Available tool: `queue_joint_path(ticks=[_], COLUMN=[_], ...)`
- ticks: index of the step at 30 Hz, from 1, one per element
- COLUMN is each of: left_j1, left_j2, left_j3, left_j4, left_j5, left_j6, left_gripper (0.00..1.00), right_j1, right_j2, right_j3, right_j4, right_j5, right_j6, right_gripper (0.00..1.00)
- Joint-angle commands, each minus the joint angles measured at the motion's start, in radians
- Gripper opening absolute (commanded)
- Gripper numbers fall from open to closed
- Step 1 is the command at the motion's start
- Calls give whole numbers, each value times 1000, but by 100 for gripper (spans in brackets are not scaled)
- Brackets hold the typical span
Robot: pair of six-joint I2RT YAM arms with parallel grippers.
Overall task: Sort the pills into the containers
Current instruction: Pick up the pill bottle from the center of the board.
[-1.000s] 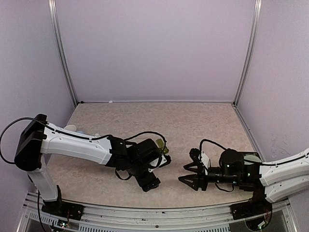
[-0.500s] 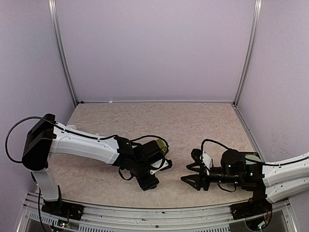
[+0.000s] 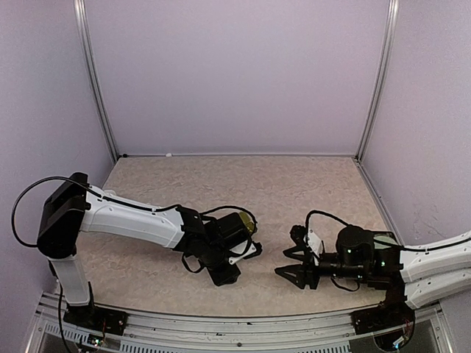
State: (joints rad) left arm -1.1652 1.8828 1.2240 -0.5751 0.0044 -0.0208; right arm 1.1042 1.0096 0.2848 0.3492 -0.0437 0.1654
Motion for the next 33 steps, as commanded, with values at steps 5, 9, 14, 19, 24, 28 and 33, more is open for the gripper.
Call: queue_joint_path(ticks=[5,9,14,19,24,28,33], left_j1=[5,4,-3,-5,-13,-20,-27], left_j2=[8,-12,-47,-46,-62,-80,-103], left_j3=[38,63,100,104,115,142,184], left_j4=[-21,-53,-88,-113,-139,-177,-211], left_j5=[10,12,25,26,22,23,29], left_j6=[7,8,12,15,15,18,18], left_gripper=[38,34,31,26,25,25,25], right_j1=[8,8,7,7,6,6,6], right_j2=[58,122,216,317,412,517,687], right_j3=[25,24,-13,9,-23,-40,27], right_j4=[77,167,387,460,612,752,839], right_j5=[-44,-107,-158,-174,-173,-178,-191], right_j6=[11,21,57,42,20,-3,-36], right_gripper=[61,61,68,68,67,67,67])
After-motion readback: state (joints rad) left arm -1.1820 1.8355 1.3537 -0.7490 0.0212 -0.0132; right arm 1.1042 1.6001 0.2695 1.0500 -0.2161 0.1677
